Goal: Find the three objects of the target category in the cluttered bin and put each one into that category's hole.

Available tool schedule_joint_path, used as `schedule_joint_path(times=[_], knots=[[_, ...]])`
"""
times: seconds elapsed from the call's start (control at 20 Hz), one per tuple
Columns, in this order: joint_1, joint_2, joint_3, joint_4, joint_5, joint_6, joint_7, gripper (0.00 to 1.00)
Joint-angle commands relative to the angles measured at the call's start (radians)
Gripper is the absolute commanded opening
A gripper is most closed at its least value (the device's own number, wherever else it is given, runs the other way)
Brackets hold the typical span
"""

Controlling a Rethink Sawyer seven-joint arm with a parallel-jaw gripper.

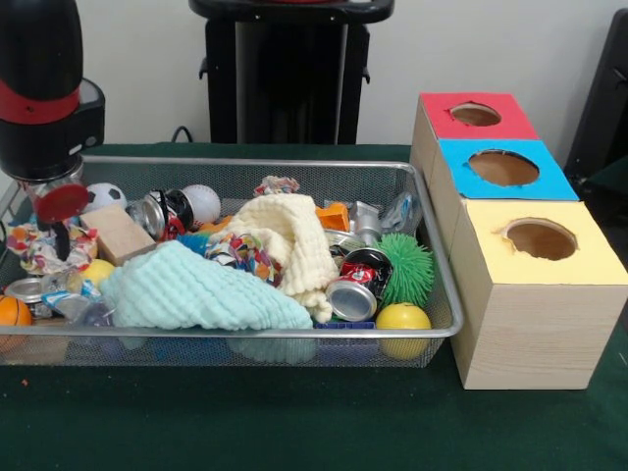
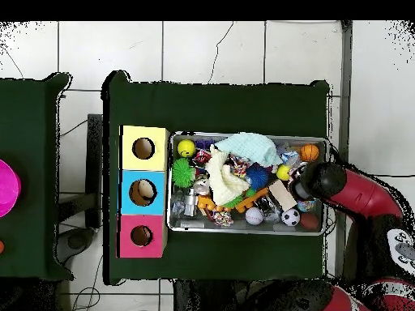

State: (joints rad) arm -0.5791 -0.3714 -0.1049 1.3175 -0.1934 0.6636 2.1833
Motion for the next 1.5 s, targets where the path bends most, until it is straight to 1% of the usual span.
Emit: schedule_joint_path(times=[0.05,0.2,0.5,0.7,0.8,0.9,1.0,1.1,1.35,1.5], knots=[[-0.01,0.066,0.13,-0.055,-0.077,0.041,-0.192,1.0],[-0.019,0.096,0.145,-0.097,-0.093,0.026,-0.202,1.0],[-0.043,0.152,0.178,-0.209,-0.122,0.056,-0.252,1.0],[-0.078,0.214,0.219,-0.281,-0.142,0.066,-0.304,1.0],[-0.084,0.249,0.23,-0.306,-0.145,0.064,-0.299,1.0],[-0.076,0.28,0.233,-0.309,-0.15,0.016,-0.252,1.0],[-0.055,0.297,0.226,-0.299,-0.147,-0.031,-0.175,1.0],[-0.032,0.311,0.219,-0.297,-0.134,-0.051,-0.102,1.0],[0.024,0.33,0.192,-0.298,-0.086,-0.051,0.052,1.0],[0.058,0.336,0.169,-0.308,-0.057,-0.023,0.119,1.0]])
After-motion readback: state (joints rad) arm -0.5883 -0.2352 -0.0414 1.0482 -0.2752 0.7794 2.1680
